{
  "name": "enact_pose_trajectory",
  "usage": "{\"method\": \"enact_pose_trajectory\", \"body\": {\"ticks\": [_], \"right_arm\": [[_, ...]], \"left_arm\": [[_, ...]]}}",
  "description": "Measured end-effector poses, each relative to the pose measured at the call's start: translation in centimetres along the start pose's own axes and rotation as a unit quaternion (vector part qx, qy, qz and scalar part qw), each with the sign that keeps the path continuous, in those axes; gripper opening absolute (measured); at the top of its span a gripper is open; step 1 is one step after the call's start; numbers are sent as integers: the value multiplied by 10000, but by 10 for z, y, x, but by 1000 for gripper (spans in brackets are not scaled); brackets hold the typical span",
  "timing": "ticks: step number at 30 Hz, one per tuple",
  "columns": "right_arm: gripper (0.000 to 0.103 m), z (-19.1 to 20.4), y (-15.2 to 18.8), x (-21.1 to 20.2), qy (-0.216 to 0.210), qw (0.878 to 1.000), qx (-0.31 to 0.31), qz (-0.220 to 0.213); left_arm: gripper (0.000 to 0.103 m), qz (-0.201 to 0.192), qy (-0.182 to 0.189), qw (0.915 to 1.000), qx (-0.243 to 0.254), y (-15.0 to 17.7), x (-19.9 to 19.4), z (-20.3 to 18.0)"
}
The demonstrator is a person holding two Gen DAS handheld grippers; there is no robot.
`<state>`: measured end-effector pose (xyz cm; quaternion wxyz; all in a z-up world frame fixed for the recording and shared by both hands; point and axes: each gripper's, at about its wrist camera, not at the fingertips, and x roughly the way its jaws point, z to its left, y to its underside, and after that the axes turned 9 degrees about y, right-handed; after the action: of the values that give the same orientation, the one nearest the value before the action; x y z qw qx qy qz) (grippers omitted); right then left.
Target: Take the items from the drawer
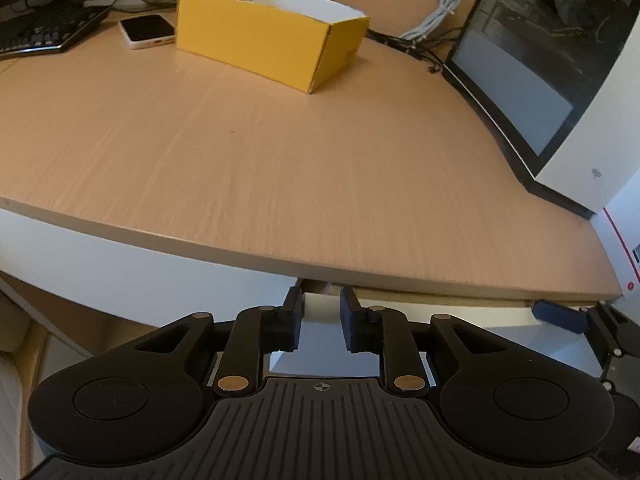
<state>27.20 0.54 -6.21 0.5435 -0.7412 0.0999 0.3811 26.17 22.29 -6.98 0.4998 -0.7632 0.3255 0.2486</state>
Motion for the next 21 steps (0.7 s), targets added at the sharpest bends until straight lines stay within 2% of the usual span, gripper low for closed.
{"method": "enact_pose_trajectory", "body": {"ticks": [7, 8, 11, 16, 19, 21], "right_arm": [[103, -8, -4, -2, -183, 9996, 178, 107], [100, -10, -5, -3, -212, 9993, 279, 99], [99, -24, -3, -3, 168, 9976, 662, 62], [100, -44, 2, -4, 490, 9937, 1002, 88], [100, -56, 7, -5, 782, 9890, 1250, 124], [101, -64, 8, -6, 738, 9885, 1310, 153]], "left_arm": [[23, 9, -27, 10000, -9, 1, 0, -1], [22, -7, -35, 10000, -41, 1, 0, -1], [19, -105, -165, 9998, -81, 1, -3, -4], [19, -533, -539, 9964, 384, 0, -20, -35], [19, -402, -274, 9962, 726, -5, -16, -59], [19, -189, -135, 9956, 904, -6, -3, -73]]}}
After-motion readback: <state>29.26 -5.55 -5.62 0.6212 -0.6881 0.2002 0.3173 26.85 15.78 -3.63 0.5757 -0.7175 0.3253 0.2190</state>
